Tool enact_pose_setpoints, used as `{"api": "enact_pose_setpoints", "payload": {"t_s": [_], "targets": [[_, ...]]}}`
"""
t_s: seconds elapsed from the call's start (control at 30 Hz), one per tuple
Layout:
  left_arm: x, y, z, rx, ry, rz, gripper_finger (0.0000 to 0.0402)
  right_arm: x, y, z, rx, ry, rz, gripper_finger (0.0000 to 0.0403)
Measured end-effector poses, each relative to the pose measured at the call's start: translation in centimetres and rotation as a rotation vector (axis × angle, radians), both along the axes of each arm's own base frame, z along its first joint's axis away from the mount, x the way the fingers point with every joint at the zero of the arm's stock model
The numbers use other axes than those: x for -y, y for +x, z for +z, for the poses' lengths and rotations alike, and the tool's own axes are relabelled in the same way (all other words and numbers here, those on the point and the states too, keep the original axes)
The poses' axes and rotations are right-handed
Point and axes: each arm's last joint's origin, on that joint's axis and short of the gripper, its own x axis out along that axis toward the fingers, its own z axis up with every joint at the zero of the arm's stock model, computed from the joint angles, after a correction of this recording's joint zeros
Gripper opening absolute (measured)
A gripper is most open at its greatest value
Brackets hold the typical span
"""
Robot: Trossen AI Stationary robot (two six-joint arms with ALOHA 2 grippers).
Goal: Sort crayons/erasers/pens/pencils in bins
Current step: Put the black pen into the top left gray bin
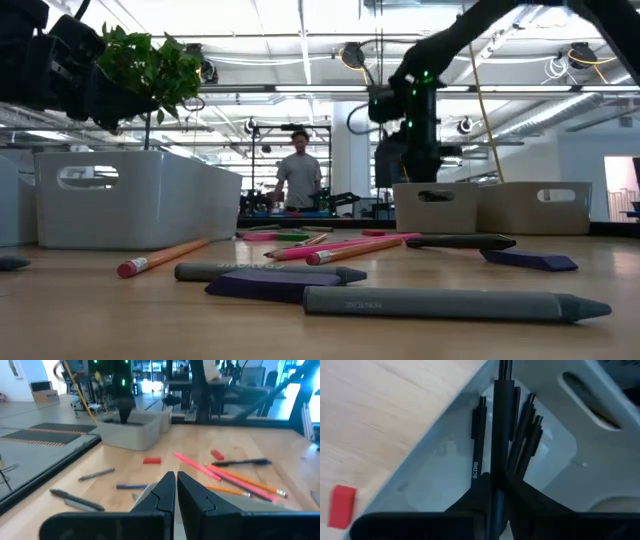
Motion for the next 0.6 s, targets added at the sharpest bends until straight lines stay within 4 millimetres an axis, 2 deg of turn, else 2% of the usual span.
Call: {"api": "enact_pose_setpoints", "payload": {"t_s": [0.07, 0.17, 0.3, 0.43, 0.6], "targets": [[0.0, 0.0, 0.6, 0.073, -0.058, 0.000, 0.0024, 0.2, 0.2, -0.8, -0.015, 0.007, 0.005, 0.0061], [0.1, 0.0, 1.6, 0.209, -0.255, -0.028, 0.0024, 0.6, 0.6, -1.6, -0.011, 0.002, 0.005, 0.0088], [0.0, -0.2, 2.8, 0.362, -0.442, -0.034, 0.0024, 0.5, 0.7, -0.9, 0.023, -0.027, 0.005, 0.0118], [0.0, -0.3, 3.2, 0.419, -0.529, -0.051, 0.0024, -0.9, 0.6, 2.6, 0.100, -0.095, 0.032, 0.0134], [-0.1, -0.3, 3.1, 0.410, -0.478, 0.006, 0.0024, -4.8, 0.6, 8.4, 0.250, -0.238, 0.114, 0.0131]]}}
